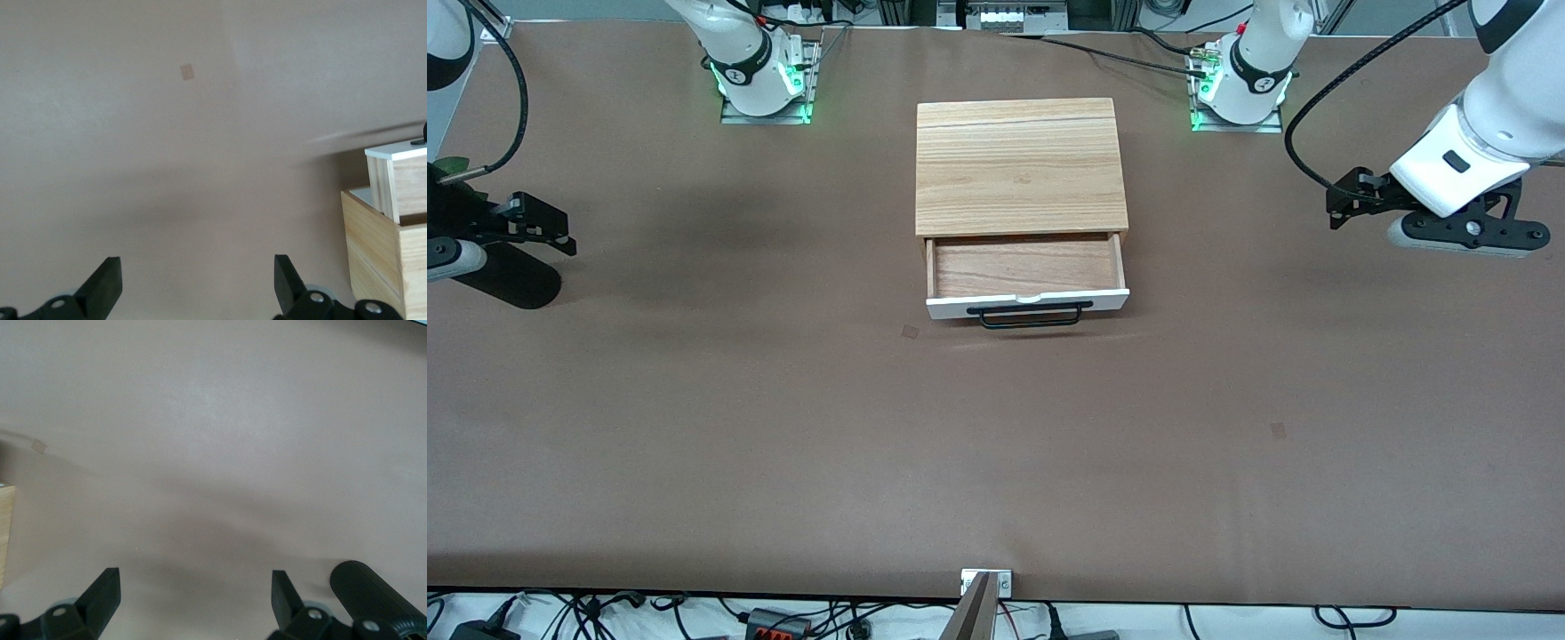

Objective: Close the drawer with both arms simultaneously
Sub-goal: 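Move the left and right grippers toward the open drawer's white front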

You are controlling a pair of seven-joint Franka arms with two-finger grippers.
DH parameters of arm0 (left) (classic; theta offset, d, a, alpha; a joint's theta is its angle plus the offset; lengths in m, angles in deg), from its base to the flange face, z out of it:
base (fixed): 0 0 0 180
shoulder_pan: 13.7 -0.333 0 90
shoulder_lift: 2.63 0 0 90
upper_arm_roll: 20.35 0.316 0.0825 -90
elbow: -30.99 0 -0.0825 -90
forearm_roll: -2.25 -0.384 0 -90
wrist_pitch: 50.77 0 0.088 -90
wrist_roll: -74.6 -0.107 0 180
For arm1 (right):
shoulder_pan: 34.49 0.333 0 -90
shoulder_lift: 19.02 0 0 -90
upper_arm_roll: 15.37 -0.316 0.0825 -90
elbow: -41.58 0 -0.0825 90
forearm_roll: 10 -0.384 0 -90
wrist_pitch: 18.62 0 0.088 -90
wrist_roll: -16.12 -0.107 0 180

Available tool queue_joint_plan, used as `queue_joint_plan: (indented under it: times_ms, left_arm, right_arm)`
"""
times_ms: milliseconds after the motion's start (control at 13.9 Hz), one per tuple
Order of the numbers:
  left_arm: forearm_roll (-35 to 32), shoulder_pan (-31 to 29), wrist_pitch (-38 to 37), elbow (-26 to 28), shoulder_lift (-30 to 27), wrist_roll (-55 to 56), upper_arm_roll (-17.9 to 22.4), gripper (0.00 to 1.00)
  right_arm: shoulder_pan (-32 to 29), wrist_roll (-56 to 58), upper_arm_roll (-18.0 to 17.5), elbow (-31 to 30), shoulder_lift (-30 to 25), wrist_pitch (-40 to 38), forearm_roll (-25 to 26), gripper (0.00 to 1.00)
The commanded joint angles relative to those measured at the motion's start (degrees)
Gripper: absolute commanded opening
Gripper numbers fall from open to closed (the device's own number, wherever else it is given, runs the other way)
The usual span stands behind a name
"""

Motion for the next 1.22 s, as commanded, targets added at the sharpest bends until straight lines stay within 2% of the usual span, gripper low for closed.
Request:
queue_joint_plan:
  times_ms: [0, 216, 431, 575, 863, 1078, 1150]
  left_arm:
    - [1.1, 0.3, -1.6, -1.9, 1.5, -0.5, -0.4, 1.0]
    - [1.1, 0.2, -1.6, -1.9, 1.6, -1.2, -0.4, 1.0]
    - [1.1, 0.4, -1.6, -1.8, 1.6, -1.2, -0.5, 1.0]
    - [4.1, 0.4, -1.5, -1.8, 2.1, -1.3, -0.5, 1.0]
    - [5.8, 0.4, -0.4, -1.5, 5.4, -1.3, -0.6, 1.0]
    - [11.2, 0.6, 4.3, -1.1, 8.5, -1.2, -0.6, 1.0]
    - [12.3, 0.6, 6.5, -1.1, 9.9, -1.2, -0.5, 1.0]
  right_arm:
    - [-0.5, 0.8, -0.7, 0.6, 0.2, 0.0, -0.9, 1.0]
    - [1.6, 0.8, -0.7, 0.7, 1.7, 0.6, -1.1, 1.0]
    - [3.5, -0.2, -0.7, 0.7, 3.1, 5.6, -1.3, 1.0]
    - [3.6, -0.2, -0.8, 0.7, 4.3, 6.2, -1.9, 1.0]
    - [3.6, 0.1, -0.7, 0.7, 7.0, 6.6, -9.1, 1.0]
    - [3.5, 0.8, -0.7, 0.8, 12.1, 8.5, -21.0, 1.0]
    - [3.5, 0.8, -0.7, 1.3, 12.9, 8.7, -22.3, 1.0]
